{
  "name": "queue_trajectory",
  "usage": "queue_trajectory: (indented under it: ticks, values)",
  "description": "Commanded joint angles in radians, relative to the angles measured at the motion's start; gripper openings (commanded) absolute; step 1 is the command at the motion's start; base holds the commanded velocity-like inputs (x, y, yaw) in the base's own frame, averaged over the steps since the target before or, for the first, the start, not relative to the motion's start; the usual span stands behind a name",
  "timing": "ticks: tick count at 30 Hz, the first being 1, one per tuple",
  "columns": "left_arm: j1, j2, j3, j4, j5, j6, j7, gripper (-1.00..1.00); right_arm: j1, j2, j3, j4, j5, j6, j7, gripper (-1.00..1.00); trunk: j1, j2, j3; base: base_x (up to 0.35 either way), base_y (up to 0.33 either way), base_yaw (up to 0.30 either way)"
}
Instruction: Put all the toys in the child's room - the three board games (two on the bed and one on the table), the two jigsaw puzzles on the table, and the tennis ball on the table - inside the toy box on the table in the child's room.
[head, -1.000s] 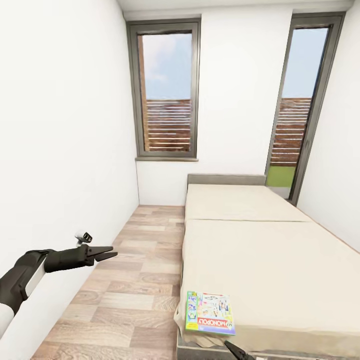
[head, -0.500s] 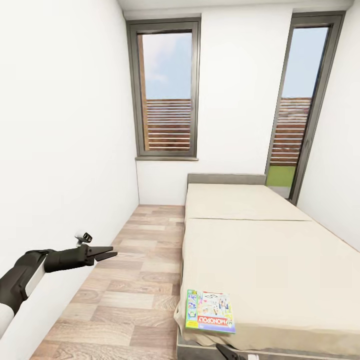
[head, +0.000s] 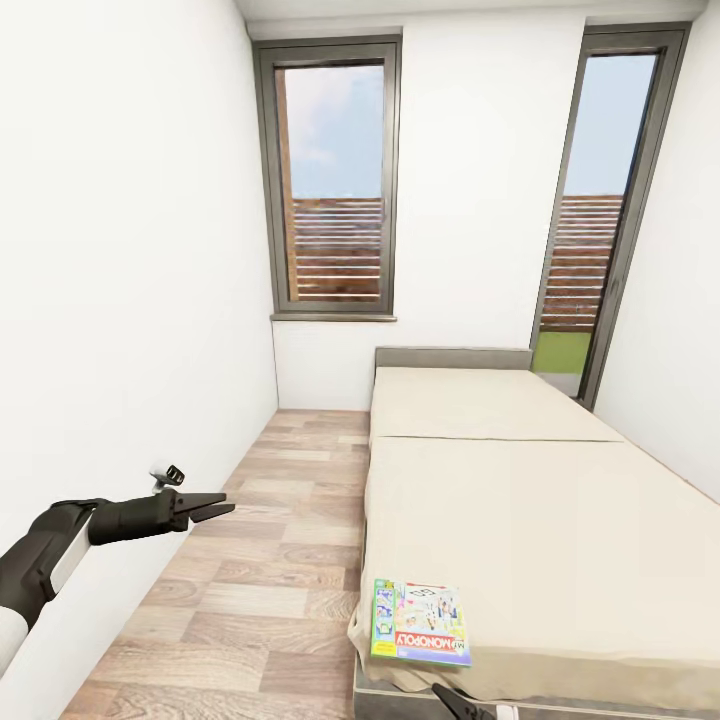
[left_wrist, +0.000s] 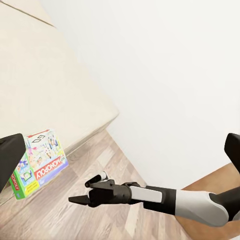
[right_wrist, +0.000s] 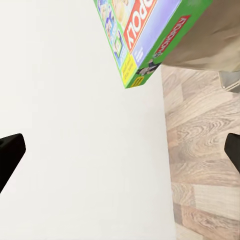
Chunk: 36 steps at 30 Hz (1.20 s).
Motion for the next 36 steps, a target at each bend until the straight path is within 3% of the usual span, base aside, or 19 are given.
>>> queue_trajectory:
  ticks: [1,8,22,36]
  values:
    - [-0.001,0.001,-0.004,0.0,0.004,0.011,-0.003,1.0,-0.001,0.0,-0.001,0.0,-0.005,0.008,0.002,1.0,0.0,-0.001,-0.001,0.0,0.0,0.0]
    - [-0.001,0.001,-0.004,0.0,0.004,0.011,-0.003,1.0,-0.001,0.001,-0.001,0.001,-0.008,0.0,0.011,1.0,0.0,-0.001,-0.001,0.0,0.0,0.0]
    - [-0.001,0.001,-0.004,0.0,0.003,0.011,-0.003,1.0,-0.001,0.006,0.0,0.003,-0.004,-0.011,0.095,1.0,0.0,-0.001,-0.001,0.0,0.0,0.0]
    - [-0.001,0.001,-0.004,0.0,0.004,0.011,-0.003,1.0,-0.001,0.006,-0.005,0.008,-0.015,-0.085,0.107,1.0,0.008,-0.015,-0.007,0.0,0.0,0.0]
